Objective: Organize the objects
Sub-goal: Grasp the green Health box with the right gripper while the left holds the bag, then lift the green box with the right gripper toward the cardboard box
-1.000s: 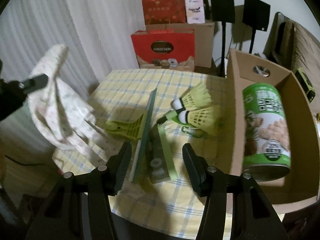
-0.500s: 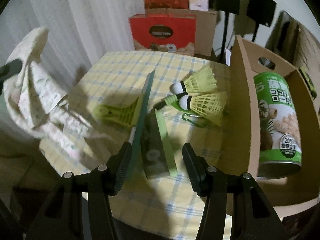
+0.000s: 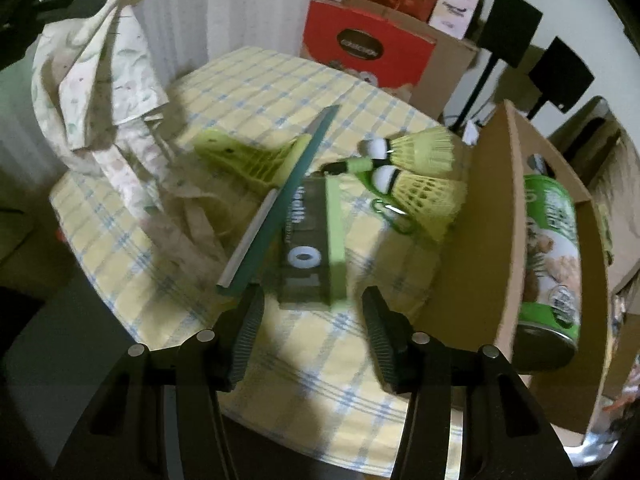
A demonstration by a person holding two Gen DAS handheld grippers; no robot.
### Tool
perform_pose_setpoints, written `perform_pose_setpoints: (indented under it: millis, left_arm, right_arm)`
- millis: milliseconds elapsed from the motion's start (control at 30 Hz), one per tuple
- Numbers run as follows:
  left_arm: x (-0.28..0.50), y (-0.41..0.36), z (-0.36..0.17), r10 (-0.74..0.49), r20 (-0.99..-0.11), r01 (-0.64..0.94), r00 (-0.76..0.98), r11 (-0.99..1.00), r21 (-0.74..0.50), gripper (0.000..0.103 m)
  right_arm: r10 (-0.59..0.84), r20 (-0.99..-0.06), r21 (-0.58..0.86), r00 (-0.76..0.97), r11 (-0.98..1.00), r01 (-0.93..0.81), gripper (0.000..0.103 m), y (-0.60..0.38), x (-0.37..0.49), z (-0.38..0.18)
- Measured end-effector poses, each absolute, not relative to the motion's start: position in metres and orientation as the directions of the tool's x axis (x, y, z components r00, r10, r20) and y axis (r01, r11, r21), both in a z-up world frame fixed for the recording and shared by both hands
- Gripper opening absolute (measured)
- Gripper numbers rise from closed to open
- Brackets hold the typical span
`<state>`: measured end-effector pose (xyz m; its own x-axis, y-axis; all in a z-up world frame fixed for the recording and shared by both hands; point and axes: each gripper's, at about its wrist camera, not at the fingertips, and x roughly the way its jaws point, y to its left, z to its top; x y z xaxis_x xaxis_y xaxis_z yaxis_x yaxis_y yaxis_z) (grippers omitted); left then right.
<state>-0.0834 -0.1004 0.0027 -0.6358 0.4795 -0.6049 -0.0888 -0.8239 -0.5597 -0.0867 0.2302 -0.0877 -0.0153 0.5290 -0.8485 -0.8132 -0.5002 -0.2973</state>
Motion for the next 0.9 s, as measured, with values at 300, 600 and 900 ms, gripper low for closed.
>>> perform_pose_setpoints:
  millis: [300, 600, 900]
  left_arm:
    - [-0.083, -0.099, 0.003, 0.481, -0.606, -0.09, -0.633, -0.824, -0.559, 0.005]
    - [-0.087, -0.092, 0.003, 0.491, -0.609, -0.103, -0.623, -0.823, -0.558, 0.005]
    - [-0.081, -0.08, 0.031, 0.514, -0.576, -0.166, -0.636, -0.82, -0.547, 0.005]
  right_arm:
    - [0.526, -0.851, -0.306, 0.011, -0.477, -0.824, 0.052, 0.258, -0.094, -0.108]
    - [0.472, -0.88, -0.195, -0.046, -0.449, -0.872, 0.043, 0.278, -0.085, -0.118]
    - [0.54, -0.838, -0.164, -0.08, -0.389, -0.907, 0.042, 0.267, -0.075, -0.084]
